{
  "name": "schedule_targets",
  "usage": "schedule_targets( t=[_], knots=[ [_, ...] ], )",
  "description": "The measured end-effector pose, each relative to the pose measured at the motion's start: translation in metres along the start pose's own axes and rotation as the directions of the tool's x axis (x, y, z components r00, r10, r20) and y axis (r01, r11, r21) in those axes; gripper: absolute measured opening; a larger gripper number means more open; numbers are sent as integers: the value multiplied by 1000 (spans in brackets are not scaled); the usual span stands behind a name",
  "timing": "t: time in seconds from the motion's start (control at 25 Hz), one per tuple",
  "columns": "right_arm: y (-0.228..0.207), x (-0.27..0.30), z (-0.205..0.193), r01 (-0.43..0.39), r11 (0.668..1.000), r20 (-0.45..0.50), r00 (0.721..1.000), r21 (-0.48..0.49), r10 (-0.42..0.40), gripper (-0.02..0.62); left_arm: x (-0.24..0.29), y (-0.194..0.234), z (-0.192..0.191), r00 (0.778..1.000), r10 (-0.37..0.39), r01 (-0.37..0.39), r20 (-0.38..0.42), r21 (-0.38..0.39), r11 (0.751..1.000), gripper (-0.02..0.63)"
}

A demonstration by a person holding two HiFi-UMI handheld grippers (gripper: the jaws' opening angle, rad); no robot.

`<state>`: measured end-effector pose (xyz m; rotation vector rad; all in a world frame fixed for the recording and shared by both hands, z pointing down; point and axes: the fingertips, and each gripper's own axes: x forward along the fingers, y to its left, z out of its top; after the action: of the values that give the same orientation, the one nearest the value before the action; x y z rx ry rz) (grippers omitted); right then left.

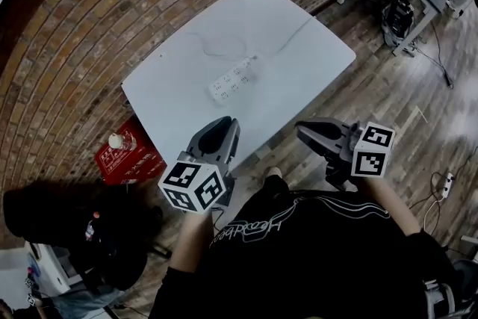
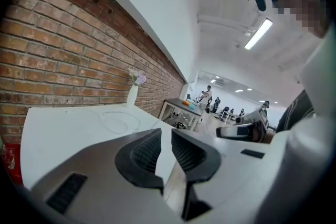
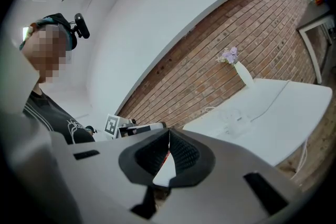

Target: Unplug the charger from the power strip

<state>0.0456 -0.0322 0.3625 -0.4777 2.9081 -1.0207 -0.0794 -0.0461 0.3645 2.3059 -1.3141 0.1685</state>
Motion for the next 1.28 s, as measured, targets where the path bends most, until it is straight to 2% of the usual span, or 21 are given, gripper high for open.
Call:
schedule_targets(
  t=[0.28,0.48,0.64,0.92,1.08,1.28],
  knots=[
    [-47,49,31,40,999,5,999,28,-40,-3,39,82,6,997,29,-30,-69,-17,999,126],
    [-63,74,31,53,998,0,999,29,-53,-3,62,134,-9,993,42,-51,-107,-89,995,168],
    [-73,81,25,65,998,-10,998,25,-65,-3,81,168,-31,984,70,-89,-163,-112,990,194],
    [-92,78,19,73,995,-15,997,66,-72,-3,112,204,-64,964,88,-140,-253,-195,971,222],
    [-114,77,16,84,991,-25,996,100,-82,-3,126,222,-83,942,114,-176,-315,-178,968,227],
    [-131,81,24,85,990,-24,996,115,-83,-3,135,230,-98,924,119,-207,-363,-213,955,227]
  ],
)
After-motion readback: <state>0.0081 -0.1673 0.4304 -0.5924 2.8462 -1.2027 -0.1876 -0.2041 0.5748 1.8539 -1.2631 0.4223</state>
